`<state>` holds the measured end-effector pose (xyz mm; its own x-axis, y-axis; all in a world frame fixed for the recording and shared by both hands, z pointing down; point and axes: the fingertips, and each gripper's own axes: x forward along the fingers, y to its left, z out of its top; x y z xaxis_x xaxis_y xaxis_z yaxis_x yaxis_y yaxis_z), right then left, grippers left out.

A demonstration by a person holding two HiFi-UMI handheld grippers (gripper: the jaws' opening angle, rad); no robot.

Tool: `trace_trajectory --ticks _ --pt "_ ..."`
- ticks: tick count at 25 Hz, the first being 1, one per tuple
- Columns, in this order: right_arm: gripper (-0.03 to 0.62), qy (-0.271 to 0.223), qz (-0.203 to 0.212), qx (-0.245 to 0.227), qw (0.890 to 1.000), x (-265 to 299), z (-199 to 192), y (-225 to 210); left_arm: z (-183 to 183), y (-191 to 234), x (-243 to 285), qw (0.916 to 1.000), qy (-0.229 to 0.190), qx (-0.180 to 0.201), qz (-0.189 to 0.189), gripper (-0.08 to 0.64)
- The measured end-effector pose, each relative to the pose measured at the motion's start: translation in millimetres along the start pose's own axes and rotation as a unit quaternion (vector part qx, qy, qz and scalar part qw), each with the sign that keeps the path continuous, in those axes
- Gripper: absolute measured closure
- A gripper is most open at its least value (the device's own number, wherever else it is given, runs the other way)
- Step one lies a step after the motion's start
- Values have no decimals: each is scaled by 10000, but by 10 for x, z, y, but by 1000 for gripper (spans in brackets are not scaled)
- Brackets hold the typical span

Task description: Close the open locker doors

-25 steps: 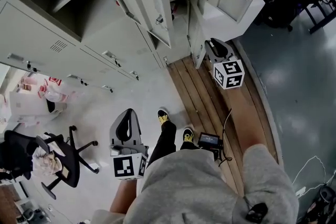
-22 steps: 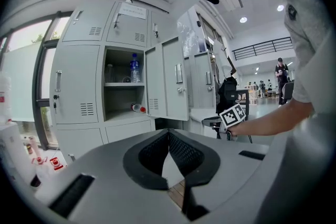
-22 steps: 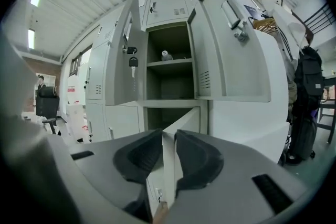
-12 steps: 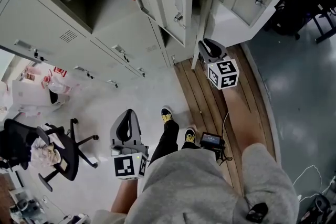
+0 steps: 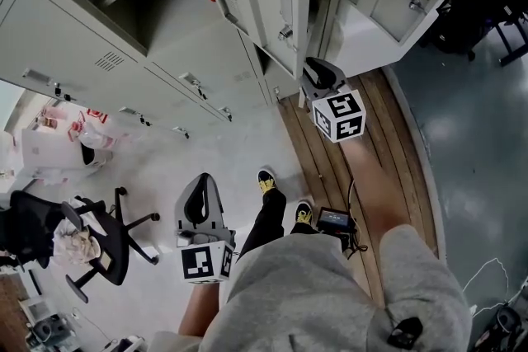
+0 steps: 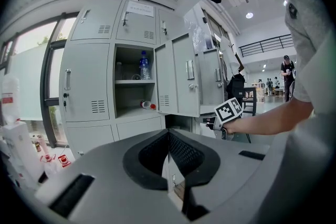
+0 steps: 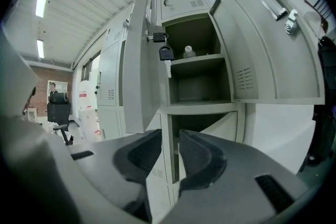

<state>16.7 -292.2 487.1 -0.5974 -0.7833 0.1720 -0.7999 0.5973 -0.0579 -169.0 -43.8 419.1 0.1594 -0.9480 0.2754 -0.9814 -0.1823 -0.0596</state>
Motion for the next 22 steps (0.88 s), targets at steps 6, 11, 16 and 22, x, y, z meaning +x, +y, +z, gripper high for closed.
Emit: trace_trajectory --ticks 6,11,16,22 --pt "474 205 -189 -240 9993 82 -7 163 -13 54 41 10000 43 -6 14 549" --pt "469 380 210 -1133 9926 133 -4 676 -61 99 69 9999 143 9 9 549" --pt "468 108 268 -1280 9913 51 -13 782 -56 61 106 9999 163 21 -29 549" --pt "468 -236 -672 -629 9955 -232 -46 -7 -101 10 151 9997 219 14 -117 549"
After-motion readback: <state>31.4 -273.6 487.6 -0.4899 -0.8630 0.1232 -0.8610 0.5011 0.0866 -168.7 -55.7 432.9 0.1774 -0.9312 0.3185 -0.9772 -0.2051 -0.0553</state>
